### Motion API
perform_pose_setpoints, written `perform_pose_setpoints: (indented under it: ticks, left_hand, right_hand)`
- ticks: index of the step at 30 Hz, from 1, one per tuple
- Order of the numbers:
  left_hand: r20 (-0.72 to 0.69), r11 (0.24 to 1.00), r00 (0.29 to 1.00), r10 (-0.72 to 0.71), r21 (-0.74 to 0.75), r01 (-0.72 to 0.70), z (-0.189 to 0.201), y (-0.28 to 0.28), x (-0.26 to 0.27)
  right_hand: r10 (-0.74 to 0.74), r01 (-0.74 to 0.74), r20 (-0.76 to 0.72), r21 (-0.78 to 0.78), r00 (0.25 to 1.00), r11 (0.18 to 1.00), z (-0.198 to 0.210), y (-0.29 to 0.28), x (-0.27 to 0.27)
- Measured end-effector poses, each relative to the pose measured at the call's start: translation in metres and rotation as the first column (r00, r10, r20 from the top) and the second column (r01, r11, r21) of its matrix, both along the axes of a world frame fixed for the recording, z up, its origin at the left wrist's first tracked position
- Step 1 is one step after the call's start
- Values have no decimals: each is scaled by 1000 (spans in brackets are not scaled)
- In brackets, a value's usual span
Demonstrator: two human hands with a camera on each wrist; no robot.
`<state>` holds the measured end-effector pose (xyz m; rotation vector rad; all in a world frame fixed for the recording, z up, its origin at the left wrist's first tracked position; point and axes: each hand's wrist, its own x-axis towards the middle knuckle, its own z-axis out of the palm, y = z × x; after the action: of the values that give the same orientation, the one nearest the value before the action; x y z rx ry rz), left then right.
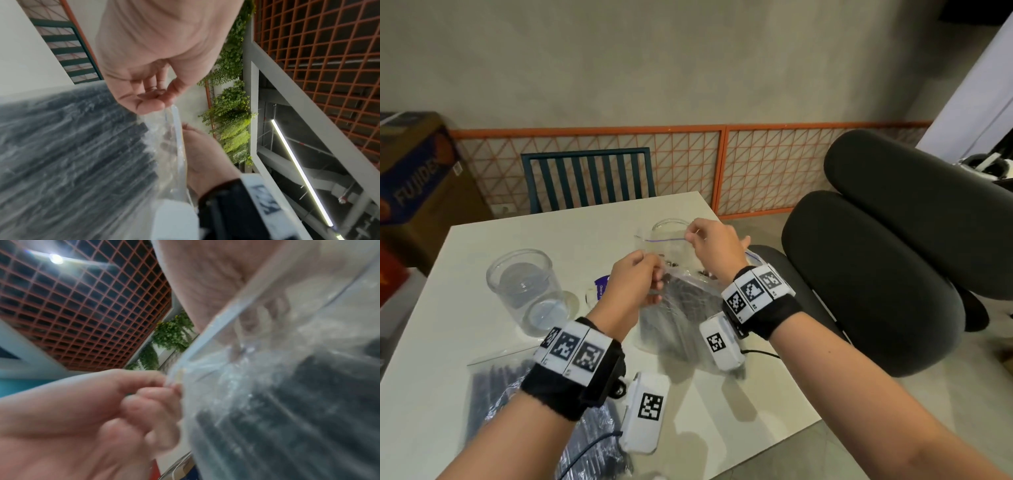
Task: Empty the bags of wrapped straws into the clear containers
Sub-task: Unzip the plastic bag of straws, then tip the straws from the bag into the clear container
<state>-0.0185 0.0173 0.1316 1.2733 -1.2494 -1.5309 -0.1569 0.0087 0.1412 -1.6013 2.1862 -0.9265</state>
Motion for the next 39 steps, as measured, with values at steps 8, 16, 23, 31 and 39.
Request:
perform_pose_setpoints:
  ticks: [8,16,23,31,39]
  left_hand:
    - [149,998,989,-25,-51,32,0,14,19]
    - [687,898,724,52,-349,267,12,-46,17]
    - [368,977,925,-91,-146,154,13,-61,13]
    - [118,946,941,-316,-33,322,1,-67,16]
    - [384,929,883,-269,-138,342,1,-69,4]
  right_hand:
    - [-119,117,22,52,993,992,1,-13,-14]
    - [134,-134,8,75,991,988,6,-5,-10]
    - [84,146,-509,394,856,907,7,27,-47]
    - [161,-201,381,68,910,977,-2,41,-73]
    - [239,-269,186,160,953,950,-4,38,-68]
